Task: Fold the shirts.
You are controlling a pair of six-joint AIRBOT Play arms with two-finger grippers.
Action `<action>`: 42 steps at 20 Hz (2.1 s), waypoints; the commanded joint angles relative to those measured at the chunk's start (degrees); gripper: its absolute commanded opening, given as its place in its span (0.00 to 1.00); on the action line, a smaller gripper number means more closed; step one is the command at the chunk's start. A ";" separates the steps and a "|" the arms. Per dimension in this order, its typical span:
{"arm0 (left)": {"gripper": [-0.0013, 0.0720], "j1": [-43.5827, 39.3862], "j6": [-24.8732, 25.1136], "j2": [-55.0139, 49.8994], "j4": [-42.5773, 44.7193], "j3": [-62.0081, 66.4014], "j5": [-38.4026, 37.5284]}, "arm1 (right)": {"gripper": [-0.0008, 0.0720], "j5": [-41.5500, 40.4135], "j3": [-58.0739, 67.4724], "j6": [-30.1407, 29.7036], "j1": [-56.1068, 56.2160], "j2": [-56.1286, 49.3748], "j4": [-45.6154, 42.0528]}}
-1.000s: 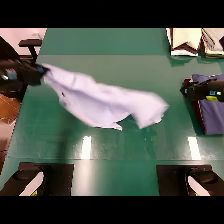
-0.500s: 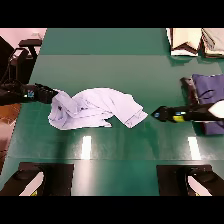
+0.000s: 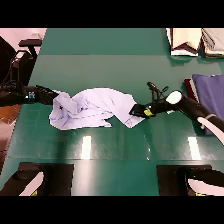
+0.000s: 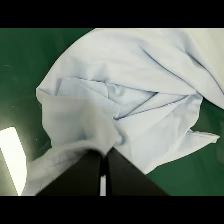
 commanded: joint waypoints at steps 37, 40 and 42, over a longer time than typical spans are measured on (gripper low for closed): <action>0.05 -0.02 -7.02 0.22 3.43 6.27 -15.43 | 0.04 34.60 31.01 0.07 -28.87 15.82 -18.21; 0.05 -0.02 -6.99 0.24 3.67 -10.27 1.11 | 0.04 25.35 23.91 -1.16 -25.20 8.44 -18.18; 0.05 -0.02 -6.99 0.24 3.72 -13.05 4.22 | 0.04 22.80 23.67 -1.53 -24.28 4.15 -18.10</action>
